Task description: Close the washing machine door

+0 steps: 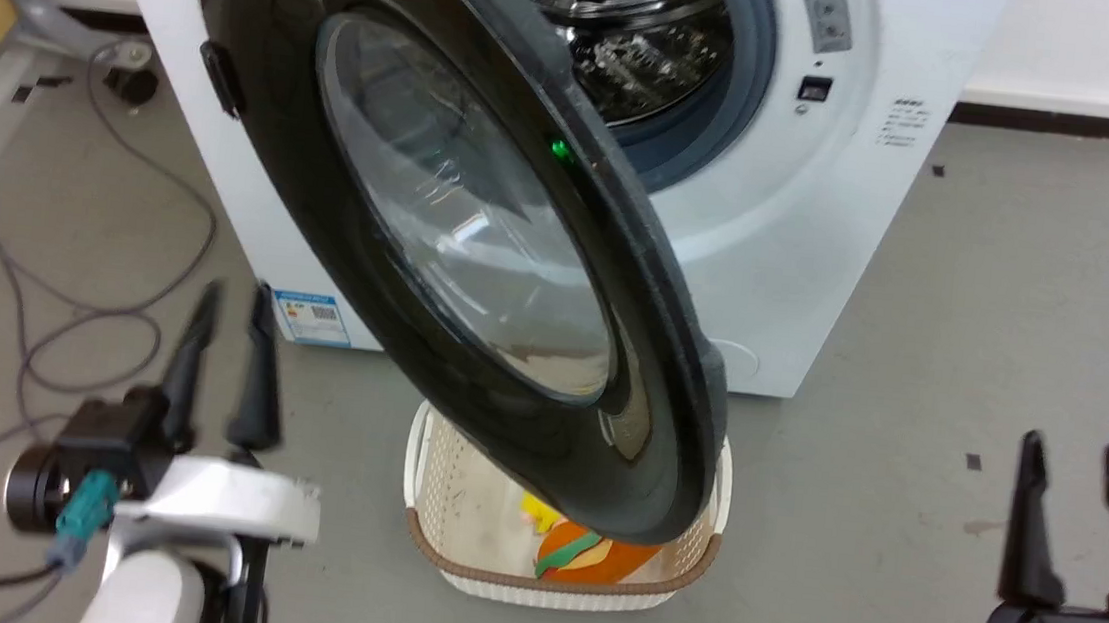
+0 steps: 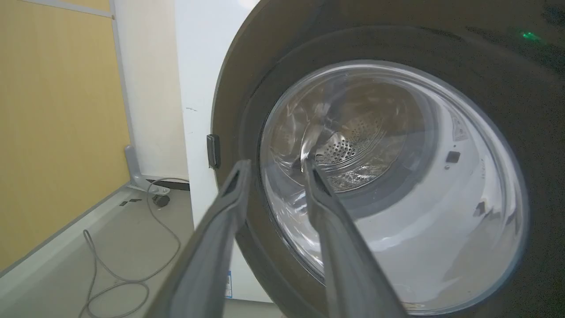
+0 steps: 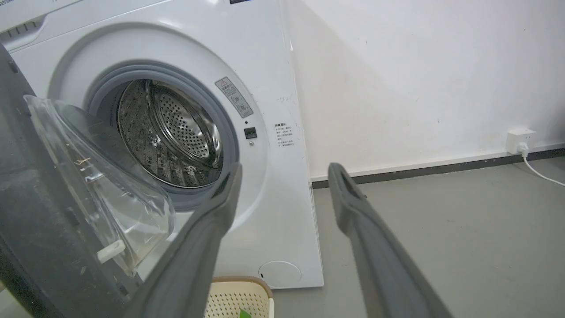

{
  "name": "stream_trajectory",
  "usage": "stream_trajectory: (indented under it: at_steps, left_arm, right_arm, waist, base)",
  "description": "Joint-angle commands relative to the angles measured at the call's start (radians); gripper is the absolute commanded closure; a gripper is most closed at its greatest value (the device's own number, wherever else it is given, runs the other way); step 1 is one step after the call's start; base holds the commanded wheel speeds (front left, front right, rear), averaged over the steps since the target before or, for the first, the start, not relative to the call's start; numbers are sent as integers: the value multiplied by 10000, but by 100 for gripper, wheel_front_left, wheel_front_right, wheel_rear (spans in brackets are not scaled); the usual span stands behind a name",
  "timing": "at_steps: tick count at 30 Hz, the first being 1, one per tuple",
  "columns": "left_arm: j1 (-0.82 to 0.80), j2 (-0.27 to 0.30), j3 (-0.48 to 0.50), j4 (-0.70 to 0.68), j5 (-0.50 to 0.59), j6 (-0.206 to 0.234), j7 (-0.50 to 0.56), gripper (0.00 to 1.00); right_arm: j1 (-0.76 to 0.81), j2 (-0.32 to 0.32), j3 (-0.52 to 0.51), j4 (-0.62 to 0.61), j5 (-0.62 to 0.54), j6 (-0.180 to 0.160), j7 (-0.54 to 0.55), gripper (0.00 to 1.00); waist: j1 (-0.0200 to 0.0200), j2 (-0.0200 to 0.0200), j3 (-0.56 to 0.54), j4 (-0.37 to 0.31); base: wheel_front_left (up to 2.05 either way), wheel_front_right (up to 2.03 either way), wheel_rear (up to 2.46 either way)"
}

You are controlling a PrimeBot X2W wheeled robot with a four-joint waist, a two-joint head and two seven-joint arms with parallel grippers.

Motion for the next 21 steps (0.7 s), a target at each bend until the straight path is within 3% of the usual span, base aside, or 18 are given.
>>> stream_trajectory:
  at_steps: [1, 8, 17, 18, 19, 21]
  left_arm:
    - [235, -137, 184, -44, 183, -16, -41, 0]
    - [957, -920, 966, -65, 1334, -114, -42, 0]
    - [1249, -1247, 1389, 351, 2005, -487, -43, 0]
    - [1262, -1263, 1406, 400, 2066, -537, -43, 0]
    - [1266, -1283, 1425, 441, 2114, -582, -43, 0]
    - [1269, -1330, 1482, 487, 2168, -650, -43, 0]
  right_arm:
    - [184, 1, 110, -110, -156, 8, -46, 0]
    - [617, 1, 523, -340, -637, 8, -46, 0]
    - [942, 1, 803, -141, -718, 8, -46, 0]
    - [923, 1, 812, -155, -770, 8, -46, 87]
    - [916, 1, 876, -135, -825, 8, -46, 100]
    - [781, 1, 907, -219, -959, 8, -46, 100]
  waist:
    - [0, -1, -132, -105]
    - [0, -1, -471, -418]
    - [0, -1, -698, -489]
    - [0, -1, -714, -477]
    - [0, -1, -728, -460]
    - [0, -1, -739, -439]
  base:
    - [0, 0, 0]
    - [0, 0, 0]
    - [0, 0, 0]
    - [0, 0, 0]
    - [0, 0, 0]
    - [0, 0, 0]
